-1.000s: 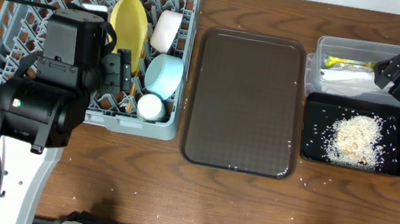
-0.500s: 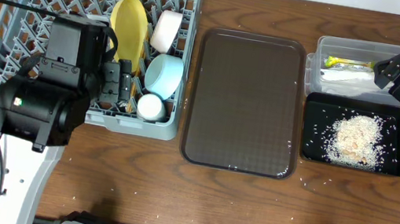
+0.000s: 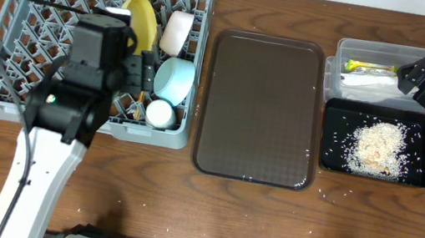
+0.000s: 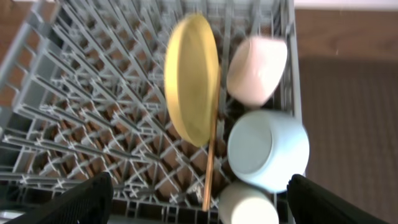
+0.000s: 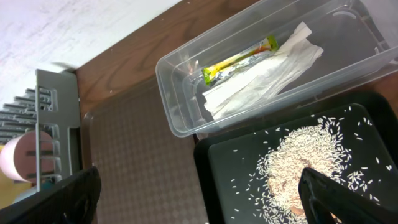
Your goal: Sort waste into correct bins and load items into the dishwasher
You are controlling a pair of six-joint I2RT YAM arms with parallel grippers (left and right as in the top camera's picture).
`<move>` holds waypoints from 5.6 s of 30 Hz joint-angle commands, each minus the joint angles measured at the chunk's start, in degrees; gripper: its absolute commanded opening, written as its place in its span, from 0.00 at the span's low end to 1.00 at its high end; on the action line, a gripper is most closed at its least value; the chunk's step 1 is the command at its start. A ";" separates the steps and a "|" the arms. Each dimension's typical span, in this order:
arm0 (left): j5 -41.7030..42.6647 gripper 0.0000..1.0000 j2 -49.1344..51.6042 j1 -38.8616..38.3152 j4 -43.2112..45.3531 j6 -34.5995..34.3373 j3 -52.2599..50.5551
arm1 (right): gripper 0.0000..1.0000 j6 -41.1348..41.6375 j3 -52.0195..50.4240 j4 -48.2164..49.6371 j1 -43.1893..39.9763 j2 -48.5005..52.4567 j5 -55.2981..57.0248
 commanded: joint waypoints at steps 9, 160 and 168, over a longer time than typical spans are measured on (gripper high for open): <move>4.22 0.91 -27.89 11.82 15.10 2.08 -24.65 | 0.99 0.33 0.98 -0.09 -0.15 -0.26 -0.39; 4.68 0.92 -69.94 13.05 38.60 3.10 -73.61 | 0.99 -16.04 -84.41 47.67 19.58 -83.89 16.92; 4.68 0.92 -69.92 13.05 38.58 3.10 -73.61 | 0.99 -16.00 -84.41 46.45 19.63 -83.89 16.87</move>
